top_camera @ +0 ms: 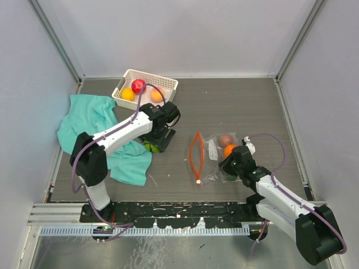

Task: Open the zip-top bag and remove the fake food
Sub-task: Place the fake fruit in the bin.

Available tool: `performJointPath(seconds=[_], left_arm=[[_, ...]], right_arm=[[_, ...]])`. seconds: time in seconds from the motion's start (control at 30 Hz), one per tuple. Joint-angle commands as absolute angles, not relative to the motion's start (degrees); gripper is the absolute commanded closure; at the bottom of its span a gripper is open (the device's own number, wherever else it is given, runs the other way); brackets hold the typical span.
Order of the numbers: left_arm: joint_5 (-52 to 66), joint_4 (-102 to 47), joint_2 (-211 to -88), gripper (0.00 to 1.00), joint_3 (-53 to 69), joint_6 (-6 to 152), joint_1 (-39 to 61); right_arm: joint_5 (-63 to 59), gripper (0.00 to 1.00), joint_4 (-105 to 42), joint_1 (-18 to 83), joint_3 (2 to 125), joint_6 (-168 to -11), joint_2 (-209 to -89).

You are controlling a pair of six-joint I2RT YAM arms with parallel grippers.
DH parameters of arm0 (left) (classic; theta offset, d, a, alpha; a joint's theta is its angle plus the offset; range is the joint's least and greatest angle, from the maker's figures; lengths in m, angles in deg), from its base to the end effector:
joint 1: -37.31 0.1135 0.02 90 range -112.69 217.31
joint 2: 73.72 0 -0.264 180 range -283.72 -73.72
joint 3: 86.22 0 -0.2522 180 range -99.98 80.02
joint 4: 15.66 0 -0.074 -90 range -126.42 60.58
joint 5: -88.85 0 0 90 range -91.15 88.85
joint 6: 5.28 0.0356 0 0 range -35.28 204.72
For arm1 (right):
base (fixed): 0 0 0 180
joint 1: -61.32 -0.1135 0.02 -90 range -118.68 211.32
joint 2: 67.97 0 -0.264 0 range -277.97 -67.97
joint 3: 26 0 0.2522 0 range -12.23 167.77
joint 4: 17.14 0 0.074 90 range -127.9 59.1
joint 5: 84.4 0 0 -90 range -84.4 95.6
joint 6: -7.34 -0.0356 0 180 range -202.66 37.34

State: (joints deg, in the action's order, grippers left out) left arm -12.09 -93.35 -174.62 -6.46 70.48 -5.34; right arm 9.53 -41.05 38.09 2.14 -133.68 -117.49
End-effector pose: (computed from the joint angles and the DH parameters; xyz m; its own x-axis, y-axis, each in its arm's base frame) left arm 0.2577 -0.2282 0.2631 -0.8549 0.4592 -0.2414 0.4402 0.8883 0.1305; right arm 0.1485 0.0611 0.1445 -0.6823 0.5511 -0.4804 0.2880 0.8066 0.5163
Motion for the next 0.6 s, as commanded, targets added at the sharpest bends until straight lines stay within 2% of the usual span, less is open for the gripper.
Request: performJointPath(seconds=[0.0, 0.23, 0.57], left_arm=[[-32.02, -101.78, -178.13, 0.67, -9.26, 75.20, -5.67], [-50.45, -91.22, -180.12, 0.73, -5.53, 79.93, -5.57], [-60.80, -69.54, -180.26, 0.74, -1.91, 91.78, -2.27]], right_arm=[[10.45, 0.95, -39.56, 38.34, 4.52, -132.55, -117.41], [10.52, 0.95, -39.42, 38.30, 4.73, -132.18, -117.10], [10.44, 0.95, -39.52, 38.34, 4.69, -131.83, -115.62]])
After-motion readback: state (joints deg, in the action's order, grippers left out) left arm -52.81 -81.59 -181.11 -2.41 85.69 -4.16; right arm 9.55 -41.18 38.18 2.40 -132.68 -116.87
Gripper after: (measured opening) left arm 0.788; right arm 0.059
